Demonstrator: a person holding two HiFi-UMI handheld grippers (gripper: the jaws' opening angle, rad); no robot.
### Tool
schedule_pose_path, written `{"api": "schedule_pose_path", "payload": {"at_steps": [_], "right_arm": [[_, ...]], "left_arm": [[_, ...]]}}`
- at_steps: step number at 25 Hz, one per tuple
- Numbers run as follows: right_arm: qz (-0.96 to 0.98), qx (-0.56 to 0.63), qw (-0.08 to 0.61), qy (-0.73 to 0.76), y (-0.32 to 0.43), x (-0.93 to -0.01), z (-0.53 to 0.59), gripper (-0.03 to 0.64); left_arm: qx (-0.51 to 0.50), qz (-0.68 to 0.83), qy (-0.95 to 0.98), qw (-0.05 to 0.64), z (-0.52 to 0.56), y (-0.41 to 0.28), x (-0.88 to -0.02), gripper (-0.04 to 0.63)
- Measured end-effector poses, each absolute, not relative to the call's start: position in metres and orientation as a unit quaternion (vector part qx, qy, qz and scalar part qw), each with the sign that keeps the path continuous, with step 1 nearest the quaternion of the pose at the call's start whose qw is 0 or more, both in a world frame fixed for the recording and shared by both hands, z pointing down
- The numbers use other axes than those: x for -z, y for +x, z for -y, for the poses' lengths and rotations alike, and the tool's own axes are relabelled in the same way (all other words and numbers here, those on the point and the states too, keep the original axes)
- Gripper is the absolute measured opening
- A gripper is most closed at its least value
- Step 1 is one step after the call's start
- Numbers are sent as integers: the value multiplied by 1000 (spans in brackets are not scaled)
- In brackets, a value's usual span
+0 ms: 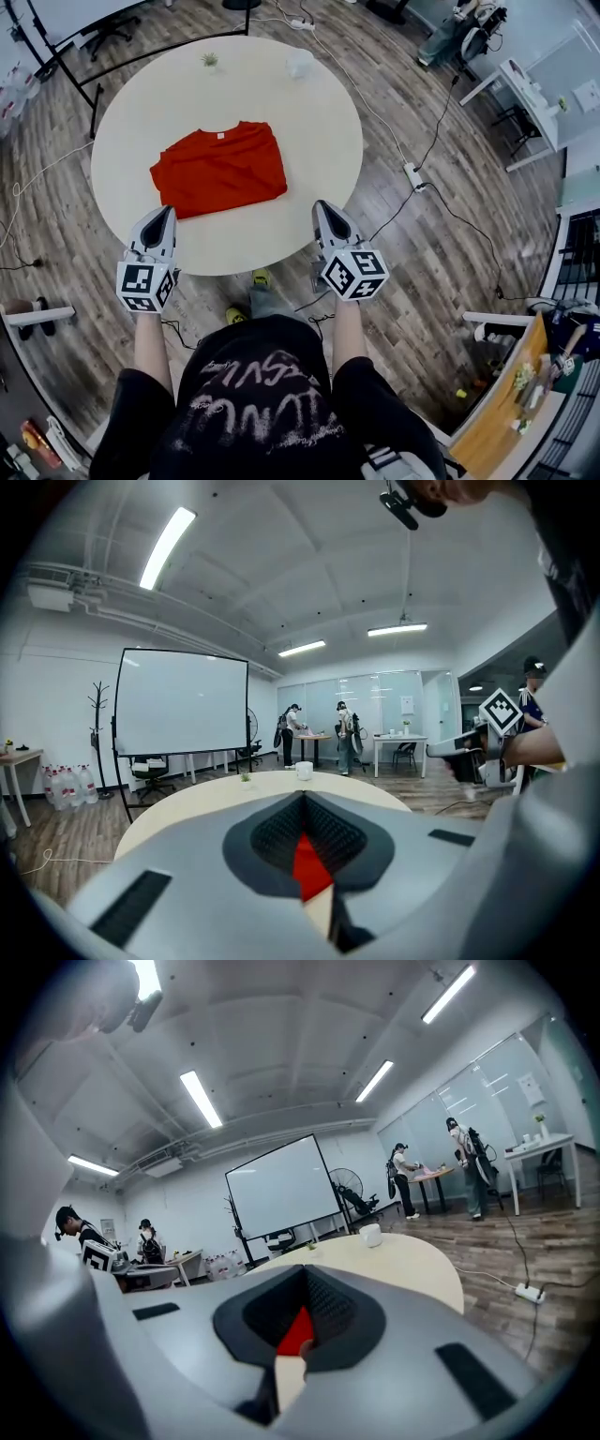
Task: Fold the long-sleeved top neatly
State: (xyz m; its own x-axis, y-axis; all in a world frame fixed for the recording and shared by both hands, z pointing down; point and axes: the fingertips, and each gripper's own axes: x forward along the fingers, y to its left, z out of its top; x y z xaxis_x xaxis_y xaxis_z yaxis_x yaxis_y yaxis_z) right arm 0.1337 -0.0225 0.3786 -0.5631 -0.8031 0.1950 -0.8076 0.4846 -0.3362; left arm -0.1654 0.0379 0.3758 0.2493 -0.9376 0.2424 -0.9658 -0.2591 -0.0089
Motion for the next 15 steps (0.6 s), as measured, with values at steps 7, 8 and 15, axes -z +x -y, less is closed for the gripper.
{"api": "schedule_pose_path", "payload": {"at_steps": [7,8,15], "right_arm": [[860,-221,28,459,129,-401,61,5],[860,-225,33,457,128,-404,66,5],[860,-257,64,437,115,-430,101,6]], "left_arm": [[-106,613,777,95,-8,-170,-399,11],[-109,613,776,97,-5,-170,-402,11],[-126,612,772,113,16,-170,-421,11]]}}
